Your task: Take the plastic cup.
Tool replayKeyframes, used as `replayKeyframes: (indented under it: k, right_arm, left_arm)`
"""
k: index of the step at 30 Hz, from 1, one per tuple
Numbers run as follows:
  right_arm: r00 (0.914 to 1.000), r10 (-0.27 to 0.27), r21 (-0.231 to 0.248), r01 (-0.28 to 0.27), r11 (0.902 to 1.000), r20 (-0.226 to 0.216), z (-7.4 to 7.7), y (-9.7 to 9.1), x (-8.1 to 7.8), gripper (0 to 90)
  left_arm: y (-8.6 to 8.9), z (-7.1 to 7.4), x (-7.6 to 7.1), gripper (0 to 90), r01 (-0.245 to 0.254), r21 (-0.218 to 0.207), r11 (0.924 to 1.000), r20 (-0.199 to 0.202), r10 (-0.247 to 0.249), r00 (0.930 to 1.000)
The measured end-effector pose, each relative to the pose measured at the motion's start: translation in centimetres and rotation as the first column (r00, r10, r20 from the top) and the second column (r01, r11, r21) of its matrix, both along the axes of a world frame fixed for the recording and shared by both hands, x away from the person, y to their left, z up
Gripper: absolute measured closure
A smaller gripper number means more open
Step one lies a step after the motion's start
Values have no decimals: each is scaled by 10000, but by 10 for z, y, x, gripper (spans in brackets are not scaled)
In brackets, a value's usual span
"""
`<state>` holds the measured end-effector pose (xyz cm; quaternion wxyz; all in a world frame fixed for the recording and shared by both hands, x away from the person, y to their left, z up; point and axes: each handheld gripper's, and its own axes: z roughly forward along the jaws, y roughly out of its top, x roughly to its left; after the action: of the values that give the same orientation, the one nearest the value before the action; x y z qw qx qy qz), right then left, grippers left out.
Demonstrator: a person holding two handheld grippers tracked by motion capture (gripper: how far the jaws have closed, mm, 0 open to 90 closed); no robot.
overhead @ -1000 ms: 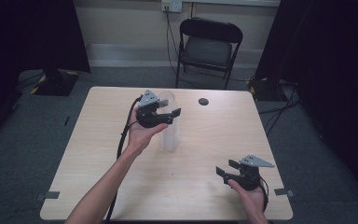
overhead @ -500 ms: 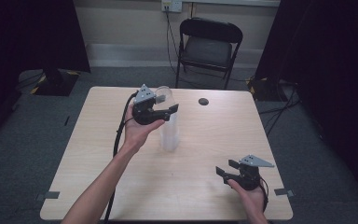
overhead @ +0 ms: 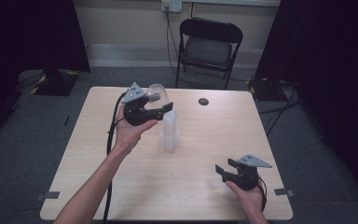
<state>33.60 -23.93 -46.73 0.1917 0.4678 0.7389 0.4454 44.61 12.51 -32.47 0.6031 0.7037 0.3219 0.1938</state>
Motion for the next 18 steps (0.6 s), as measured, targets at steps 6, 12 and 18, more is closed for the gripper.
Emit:
replayKeyframes:
  k: [6, 12, 18]
  right_arm:
    - [9999, -102, -96, 102, 9999, 48, 0, 1, 0, 377]
    - [9995, -246, -115, 248, 9996, 179, 1, 1, 0, 381]
    - [9997, -111, -226, 117, 9997, 239, 2, 3, -1, 419]
  left_arm:
    - [10, 3, -10, 352, -87, -128, 9999, -93, 86, 9999]
    - [11, 2, -27, 353, 229, 67, 9997, -194, -227, 9996]
    - [12, -5, -41, 341, 690, -152, 9975, -748, -700, 9947]
